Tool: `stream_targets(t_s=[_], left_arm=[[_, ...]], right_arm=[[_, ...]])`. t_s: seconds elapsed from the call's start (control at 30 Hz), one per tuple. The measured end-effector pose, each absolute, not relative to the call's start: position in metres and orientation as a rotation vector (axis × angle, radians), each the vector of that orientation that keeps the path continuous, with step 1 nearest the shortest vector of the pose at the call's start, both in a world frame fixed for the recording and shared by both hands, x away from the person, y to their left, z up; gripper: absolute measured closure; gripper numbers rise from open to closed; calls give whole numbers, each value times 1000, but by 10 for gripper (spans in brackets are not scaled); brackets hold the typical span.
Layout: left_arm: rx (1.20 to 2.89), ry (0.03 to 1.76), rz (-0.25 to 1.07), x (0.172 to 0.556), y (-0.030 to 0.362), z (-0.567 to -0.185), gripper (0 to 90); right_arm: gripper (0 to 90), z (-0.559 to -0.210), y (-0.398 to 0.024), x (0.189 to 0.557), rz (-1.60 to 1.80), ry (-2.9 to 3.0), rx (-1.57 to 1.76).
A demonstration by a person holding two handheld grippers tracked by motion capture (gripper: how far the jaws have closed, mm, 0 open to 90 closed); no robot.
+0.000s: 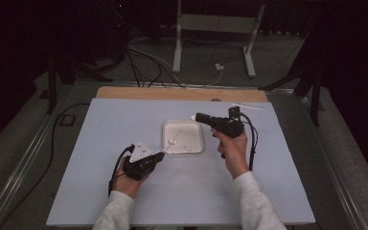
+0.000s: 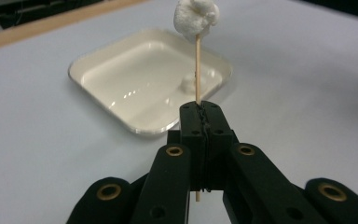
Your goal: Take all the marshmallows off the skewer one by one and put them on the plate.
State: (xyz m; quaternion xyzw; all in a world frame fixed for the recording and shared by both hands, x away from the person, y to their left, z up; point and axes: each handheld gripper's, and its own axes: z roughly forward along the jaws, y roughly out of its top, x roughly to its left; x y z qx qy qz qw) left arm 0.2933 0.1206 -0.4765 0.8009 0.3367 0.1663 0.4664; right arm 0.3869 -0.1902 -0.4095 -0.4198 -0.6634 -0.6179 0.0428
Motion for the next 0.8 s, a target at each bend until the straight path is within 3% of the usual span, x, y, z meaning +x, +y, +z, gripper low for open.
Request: stream_targets(t_s=[0.63,0.8], left_arm=[[1931,859,396,295,123,-475,900],[1934,862,390,296,122,-475,900]], right_arm=[[783,-468,-162,398,-1499,-2467,-1465],[602,-475,-158,398,-1444,-2516,-1490]])
